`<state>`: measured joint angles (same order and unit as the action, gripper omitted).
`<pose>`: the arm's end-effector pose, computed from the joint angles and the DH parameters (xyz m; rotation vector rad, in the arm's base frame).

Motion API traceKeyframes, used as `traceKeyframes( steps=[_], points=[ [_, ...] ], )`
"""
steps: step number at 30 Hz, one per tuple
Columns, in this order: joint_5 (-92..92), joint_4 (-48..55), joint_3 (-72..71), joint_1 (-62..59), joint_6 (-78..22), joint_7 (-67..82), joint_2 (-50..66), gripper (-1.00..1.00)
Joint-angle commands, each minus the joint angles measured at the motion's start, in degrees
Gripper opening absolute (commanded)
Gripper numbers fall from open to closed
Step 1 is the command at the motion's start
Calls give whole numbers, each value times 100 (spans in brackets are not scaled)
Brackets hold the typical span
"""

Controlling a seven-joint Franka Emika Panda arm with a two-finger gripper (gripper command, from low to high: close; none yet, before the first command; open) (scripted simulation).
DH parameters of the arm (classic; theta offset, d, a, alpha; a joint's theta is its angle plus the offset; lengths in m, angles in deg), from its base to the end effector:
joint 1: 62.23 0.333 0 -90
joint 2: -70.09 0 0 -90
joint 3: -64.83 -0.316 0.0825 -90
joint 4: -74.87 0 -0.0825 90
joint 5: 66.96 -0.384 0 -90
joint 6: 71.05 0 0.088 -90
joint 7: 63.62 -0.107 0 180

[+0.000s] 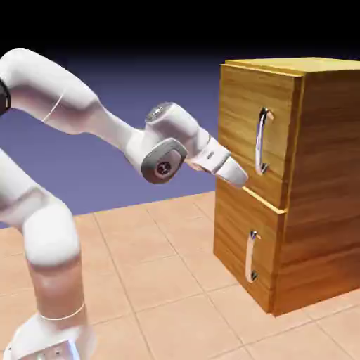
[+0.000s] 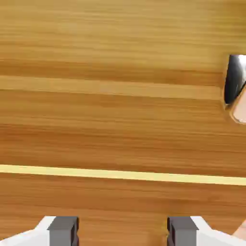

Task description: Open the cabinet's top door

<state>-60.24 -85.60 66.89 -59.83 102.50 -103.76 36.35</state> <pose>0.3881 0.0108 0.4686 -2.5674 0.7751 -1.1078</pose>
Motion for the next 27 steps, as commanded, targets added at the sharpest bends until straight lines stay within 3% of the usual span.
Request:
traceKeyframes(
  steps=[1, 27],
  points=[
    [250, 20, 77, 64, -17, 86, -40, 0],
    [6729, 533, 2065, 1721, -457, 2321, -1075, 0]
  ],
)
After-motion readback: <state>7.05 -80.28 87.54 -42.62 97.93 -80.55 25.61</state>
